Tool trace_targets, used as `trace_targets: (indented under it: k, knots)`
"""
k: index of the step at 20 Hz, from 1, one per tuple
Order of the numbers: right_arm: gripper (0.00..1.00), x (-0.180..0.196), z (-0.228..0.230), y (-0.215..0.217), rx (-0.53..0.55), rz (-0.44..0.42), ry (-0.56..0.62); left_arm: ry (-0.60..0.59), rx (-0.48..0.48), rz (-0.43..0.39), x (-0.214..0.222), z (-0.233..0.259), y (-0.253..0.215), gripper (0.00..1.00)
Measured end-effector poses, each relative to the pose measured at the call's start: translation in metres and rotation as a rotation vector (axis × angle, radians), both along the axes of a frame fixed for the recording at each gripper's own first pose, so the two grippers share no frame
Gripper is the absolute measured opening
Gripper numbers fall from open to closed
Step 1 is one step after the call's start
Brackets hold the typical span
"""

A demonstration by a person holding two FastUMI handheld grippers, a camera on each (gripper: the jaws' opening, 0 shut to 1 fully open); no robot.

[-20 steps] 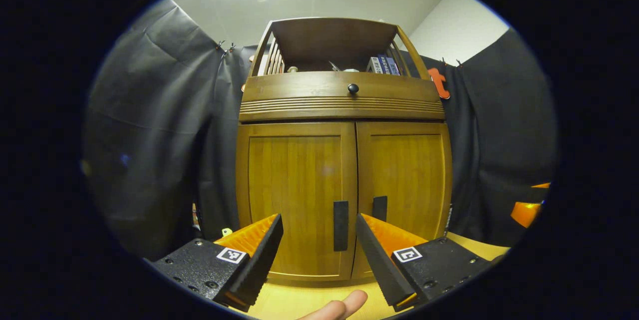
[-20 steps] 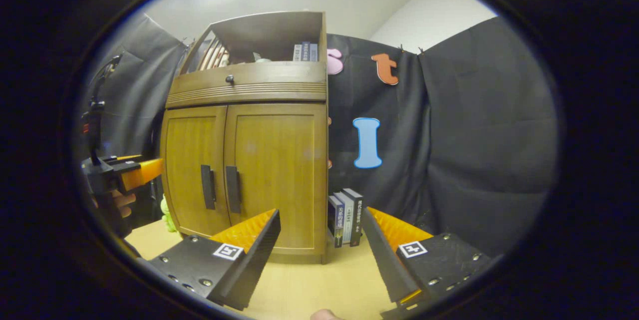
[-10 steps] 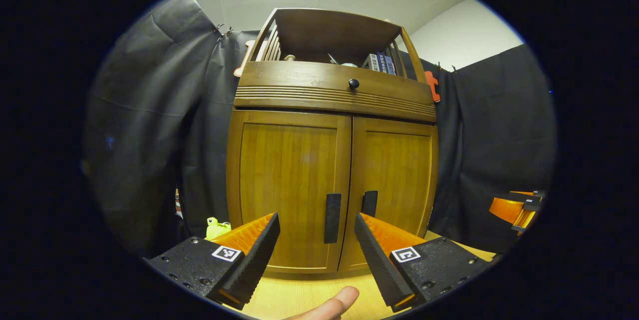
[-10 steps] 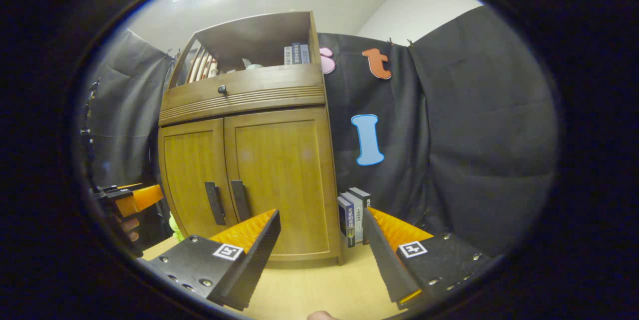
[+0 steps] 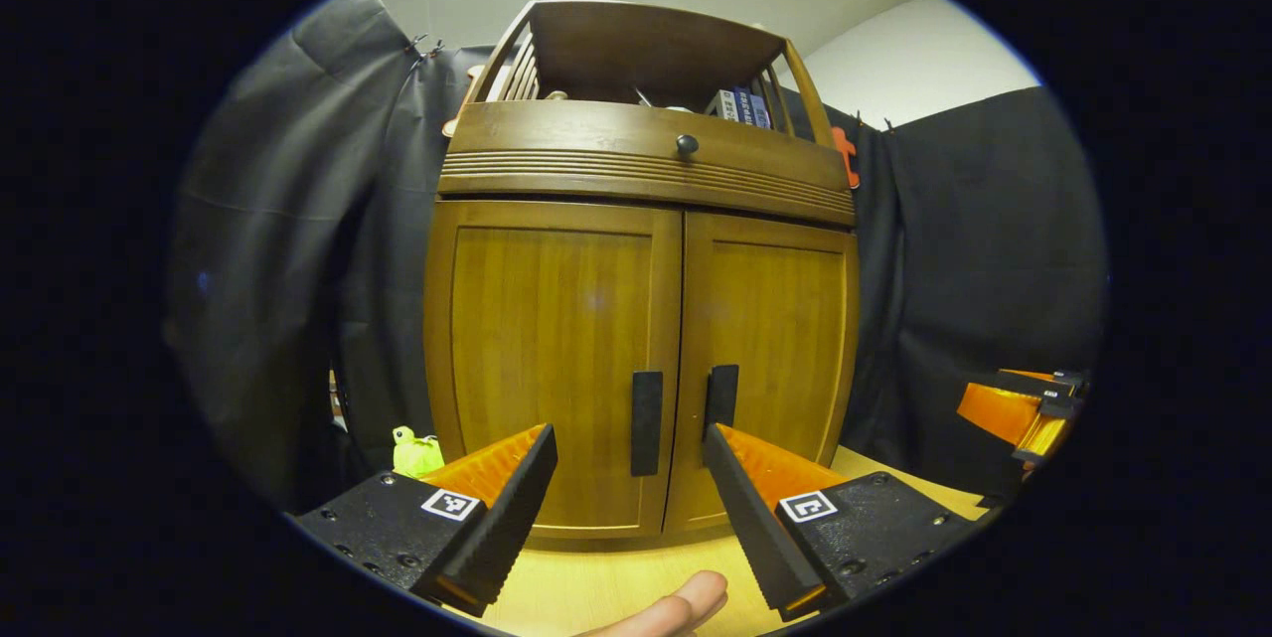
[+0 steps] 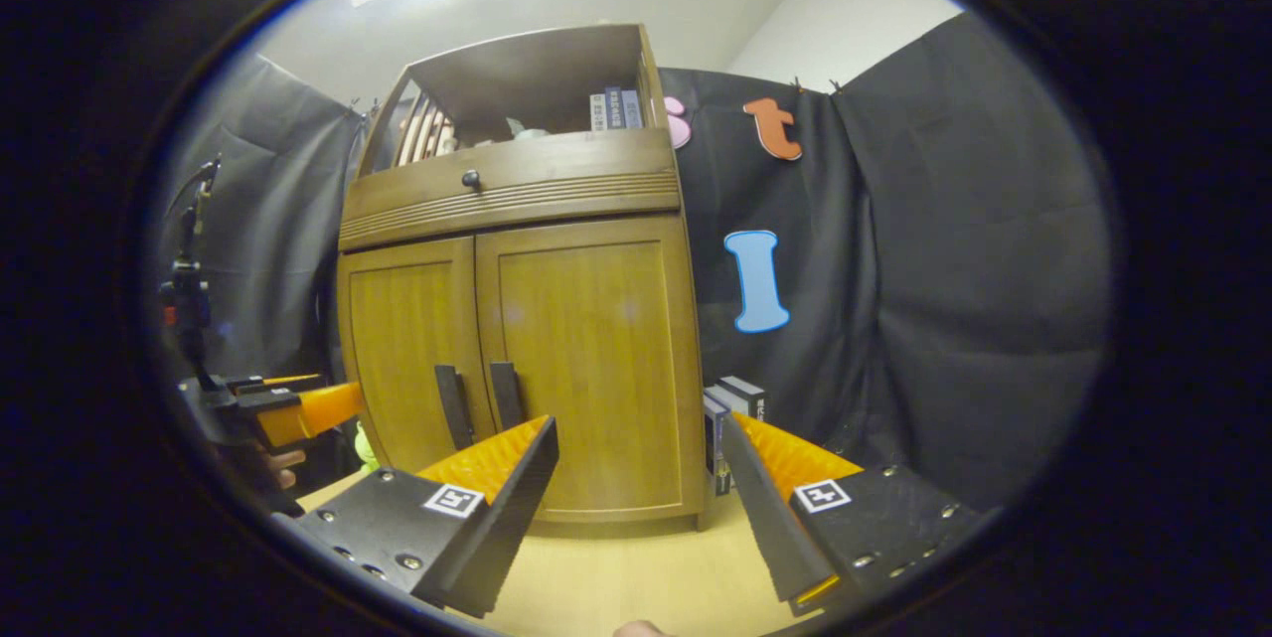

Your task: Open the right door of the double-door shoe cabinet with the right hand, and open the left door with the left hand.

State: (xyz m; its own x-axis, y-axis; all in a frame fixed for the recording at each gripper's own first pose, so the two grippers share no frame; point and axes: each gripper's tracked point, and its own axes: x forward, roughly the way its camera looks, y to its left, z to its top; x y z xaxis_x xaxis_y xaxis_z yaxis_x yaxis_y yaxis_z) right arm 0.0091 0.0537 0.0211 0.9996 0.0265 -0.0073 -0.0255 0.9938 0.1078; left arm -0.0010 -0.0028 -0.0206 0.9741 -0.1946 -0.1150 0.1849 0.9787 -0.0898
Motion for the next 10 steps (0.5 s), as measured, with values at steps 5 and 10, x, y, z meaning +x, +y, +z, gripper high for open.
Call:
trace_targets:
  k: [5,10]
  knots:
    - [0.98,0.011,-0.010,0.001,-0.021,-0.012,0.033,-0.019,0.012,0.007,0.003,0.003,0.006,0.89]
    - [0.98,0.041,-0.011,0.036,0.020,0.046,0.027,-0.027,0.004,0.002,0.006,0.010,0.018,0.89]
